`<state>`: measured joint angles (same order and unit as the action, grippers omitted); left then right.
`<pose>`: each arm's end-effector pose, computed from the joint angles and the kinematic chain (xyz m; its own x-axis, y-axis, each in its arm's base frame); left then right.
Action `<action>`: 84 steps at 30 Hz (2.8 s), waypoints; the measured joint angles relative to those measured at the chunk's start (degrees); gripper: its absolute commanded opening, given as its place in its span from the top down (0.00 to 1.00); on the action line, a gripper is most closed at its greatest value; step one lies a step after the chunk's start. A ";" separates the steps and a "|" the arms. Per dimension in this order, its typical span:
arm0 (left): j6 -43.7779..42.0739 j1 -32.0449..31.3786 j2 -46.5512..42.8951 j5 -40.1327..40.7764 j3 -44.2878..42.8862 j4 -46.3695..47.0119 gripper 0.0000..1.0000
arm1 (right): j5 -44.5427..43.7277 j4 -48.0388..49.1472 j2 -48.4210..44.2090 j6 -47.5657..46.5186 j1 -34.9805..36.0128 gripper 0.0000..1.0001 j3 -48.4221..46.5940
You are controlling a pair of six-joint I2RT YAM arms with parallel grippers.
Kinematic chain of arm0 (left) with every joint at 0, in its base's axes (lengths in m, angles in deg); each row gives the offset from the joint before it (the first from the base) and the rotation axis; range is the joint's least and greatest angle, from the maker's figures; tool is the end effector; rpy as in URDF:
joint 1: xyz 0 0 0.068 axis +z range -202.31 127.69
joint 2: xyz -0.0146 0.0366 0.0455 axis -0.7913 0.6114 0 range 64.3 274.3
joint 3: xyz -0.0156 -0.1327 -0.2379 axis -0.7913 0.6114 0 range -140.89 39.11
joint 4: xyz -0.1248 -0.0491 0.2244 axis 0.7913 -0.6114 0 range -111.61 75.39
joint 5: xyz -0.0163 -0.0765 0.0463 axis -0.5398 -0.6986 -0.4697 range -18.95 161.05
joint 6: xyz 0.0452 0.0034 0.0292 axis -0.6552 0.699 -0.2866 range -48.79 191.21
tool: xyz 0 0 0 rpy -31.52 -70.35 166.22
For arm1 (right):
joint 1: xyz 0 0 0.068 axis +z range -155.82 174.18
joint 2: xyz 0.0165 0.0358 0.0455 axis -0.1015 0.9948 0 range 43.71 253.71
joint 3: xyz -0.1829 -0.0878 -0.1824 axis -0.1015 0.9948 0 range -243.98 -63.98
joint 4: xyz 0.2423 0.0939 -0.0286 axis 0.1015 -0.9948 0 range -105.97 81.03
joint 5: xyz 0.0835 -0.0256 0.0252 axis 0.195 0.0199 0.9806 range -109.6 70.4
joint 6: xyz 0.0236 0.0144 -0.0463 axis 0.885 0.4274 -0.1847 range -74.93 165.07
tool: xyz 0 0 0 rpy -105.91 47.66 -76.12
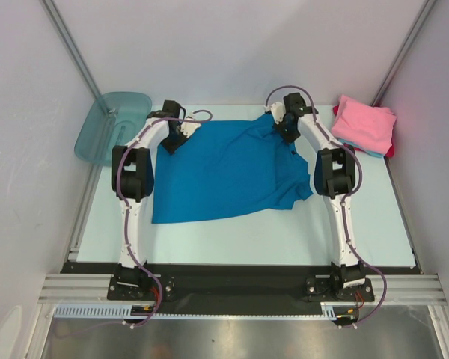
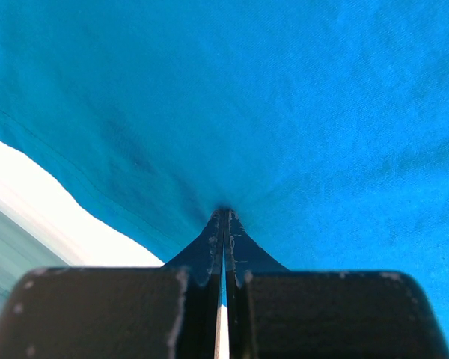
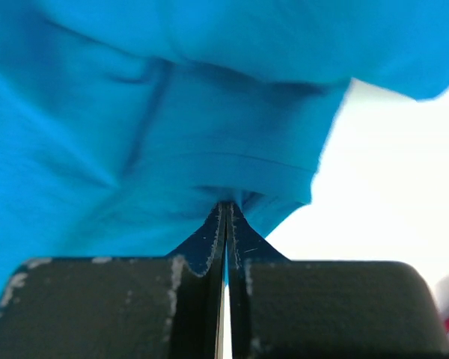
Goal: Fold and stack the t-shirts
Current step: Move the tshirt to the center of the board
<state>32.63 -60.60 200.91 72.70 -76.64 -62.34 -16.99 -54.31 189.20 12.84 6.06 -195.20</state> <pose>0.4971 -0.0714 0.1616 -0.6367 0.7228 -0.2686 0.6792 0.6906 0.2485 0.5332 0.1139 0.1663 -0.5924 -0.6690 -0.4488 -0.6432 0.7282 -0.2366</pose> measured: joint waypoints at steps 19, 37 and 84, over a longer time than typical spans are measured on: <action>0.00 0.09 -0.02 0.15 0.00 -0.28 1.00 | -0.72 0.96 0.13 -1.33 -4.50 1.00 0.11; -0.83 0.50 -0.87 0.70 0.68 -3.50 0.62 | -1.31 3.08 0.02 -2.51 -7.93 1.00 1.14; -42.14 -4.07 -6.69 -12.96 4.37 -15.63 0.00 | -4.57 -3.87 -11.93 -8.68 -1.22 0.18 3.15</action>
<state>-9.51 -64.67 194.22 59.74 -72.27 -77.96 -21.56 -58.18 177.27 4.16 4.83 -192.05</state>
